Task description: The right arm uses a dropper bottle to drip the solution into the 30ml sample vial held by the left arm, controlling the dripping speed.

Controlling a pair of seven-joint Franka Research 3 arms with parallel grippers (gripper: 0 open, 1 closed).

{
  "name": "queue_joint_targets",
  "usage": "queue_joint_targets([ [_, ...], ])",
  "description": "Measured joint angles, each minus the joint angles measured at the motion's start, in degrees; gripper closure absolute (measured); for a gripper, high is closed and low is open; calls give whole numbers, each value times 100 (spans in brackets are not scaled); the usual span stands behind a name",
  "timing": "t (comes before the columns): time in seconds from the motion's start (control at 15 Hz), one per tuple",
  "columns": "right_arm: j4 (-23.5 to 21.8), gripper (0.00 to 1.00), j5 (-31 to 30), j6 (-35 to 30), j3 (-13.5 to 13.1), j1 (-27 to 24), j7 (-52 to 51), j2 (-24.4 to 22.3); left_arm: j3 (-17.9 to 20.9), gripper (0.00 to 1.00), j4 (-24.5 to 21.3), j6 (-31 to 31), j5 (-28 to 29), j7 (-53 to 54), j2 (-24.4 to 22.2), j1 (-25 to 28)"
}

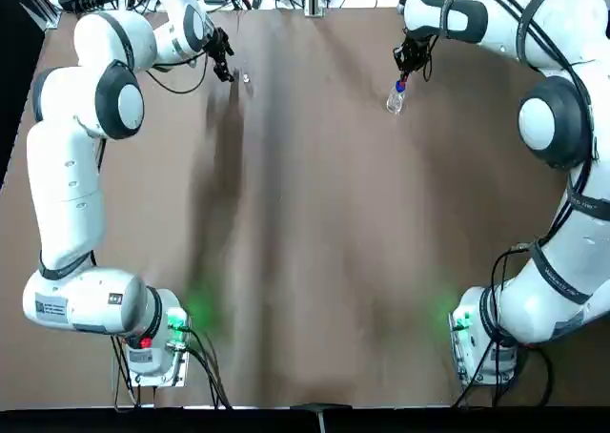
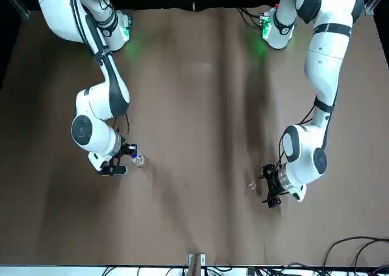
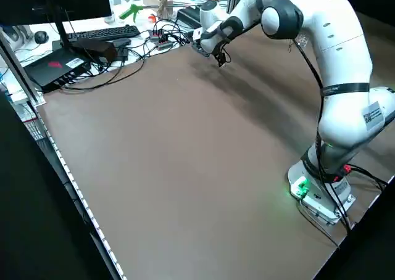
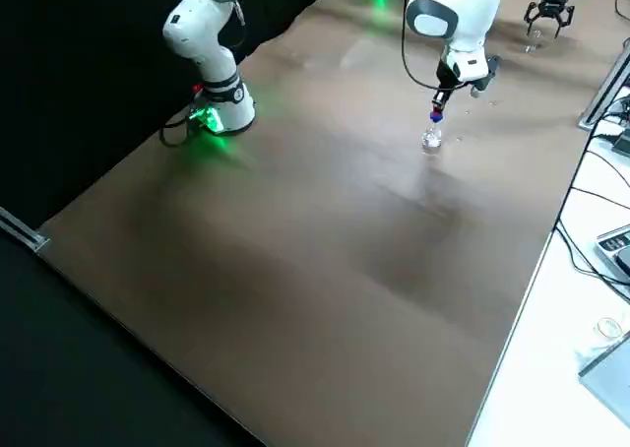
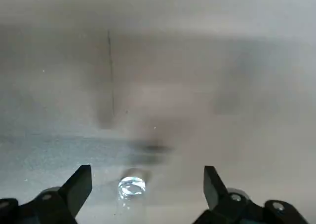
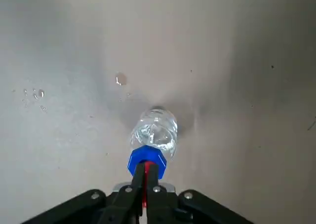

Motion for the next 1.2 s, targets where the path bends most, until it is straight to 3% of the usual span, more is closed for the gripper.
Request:
queue_joint_targets([
  [0.33,0,93,0,0,-1,0,16,0,-4,0,2,-264,5,220,-69,59],
  [0.47,0,83,0,-1,0,0,21,1,-23,0,2,-327,-2,510,-69,137],
  [0.53,0,83,0,-2,1,0,22,1,-57,0,2,-340,-61,580,-70,203],
  [0.87,0,85,0,-3,2,1,29,1,-301,0,-18,-425,-825,761,-69,560],
  [1.2,3,88,0,-3,2,1,32,1,-336,0,-67,-453,-1563,851,113,556],
])
